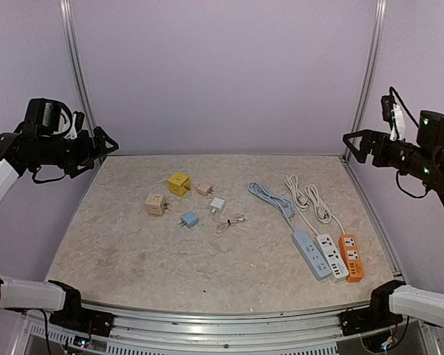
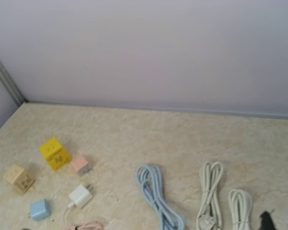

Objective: Insert the plug
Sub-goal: Move the plug to the center of the board.

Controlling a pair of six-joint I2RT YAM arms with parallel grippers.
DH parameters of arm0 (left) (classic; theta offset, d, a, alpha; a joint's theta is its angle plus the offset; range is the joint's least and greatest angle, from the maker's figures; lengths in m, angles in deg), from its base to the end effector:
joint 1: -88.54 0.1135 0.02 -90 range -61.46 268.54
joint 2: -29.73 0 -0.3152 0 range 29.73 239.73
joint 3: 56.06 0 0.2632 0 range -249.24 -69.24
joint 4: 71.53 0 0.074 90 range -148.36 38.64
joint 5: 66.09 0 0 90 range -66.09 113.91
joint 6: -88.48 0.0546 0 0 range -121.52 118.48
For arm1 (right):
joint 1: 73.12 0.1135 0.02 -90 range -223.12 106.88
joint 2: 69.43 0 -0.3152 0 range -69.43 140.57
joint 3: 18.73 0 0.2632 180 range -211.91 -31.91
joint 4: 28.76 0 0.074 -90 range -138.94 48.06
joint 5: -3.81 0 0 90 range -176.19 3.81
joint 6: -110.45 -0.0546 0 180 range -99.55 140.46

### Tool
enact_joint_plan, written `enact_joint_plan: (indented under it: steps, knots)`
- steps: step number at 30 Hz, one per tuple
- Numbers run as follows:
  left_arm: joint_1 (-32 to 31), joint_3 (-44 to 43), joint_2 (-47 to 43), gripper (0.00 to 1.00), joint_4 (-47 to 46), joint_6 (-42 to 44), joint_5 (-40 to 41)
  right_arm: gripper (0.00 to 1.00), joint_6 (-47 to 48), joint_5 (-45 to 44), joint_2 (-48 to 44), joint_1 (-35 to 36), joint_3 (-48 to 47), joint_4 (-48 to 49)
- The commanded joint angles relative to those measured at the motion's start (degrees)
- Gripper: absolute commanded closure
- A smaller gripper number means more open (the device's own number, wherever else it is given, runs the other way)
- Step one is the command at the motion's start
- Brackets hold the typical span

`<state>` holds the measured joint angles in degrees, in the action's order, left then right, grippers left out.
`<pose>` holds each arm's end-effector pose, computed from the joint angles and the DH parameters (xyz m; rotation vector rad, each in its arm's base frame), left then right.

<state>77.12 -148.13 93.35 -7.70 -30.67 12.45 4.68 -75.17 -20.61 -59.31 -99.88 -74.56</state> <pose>0.2089 -0.0533 0.4474 -0.2304 2.2303 -0.6116 0.1519 0.0481 0.4618 -0.1079 1.8314 0.5389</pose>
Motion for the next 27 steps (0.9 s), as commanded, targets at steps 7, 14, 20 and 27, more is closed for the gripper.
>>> enact_joint_plan:
  steps: [7, 14, 20, 27]
  knots:
    - [-1.90, 6.88, 5.26, 0.01, -2.18, -5.29, 8.15, 0.00, 2.13, -1.95, 3.40, -0.89, 3.05, -4.06]
    - [-5.52, 9.37, 10.47, 0.01, -5.80, -5.64, 13.76, 0.00, 0.99, -1.29, 2.82, -0.88, 7.32, -0.71]
    - [-10.92, 8.32, 17.59, 0.01, -7.22, -4.70, 16.35, 0.00, 1.44, -1.75, 4.94, -0.88, 10.70, -0.48]
    - [-17.31, 6.91, 19.36, 0.01, -11.32, -3.81, 16.26, 0.00, -0.21, -2.81, 5.32, -0.88, 15.28, 2.53]
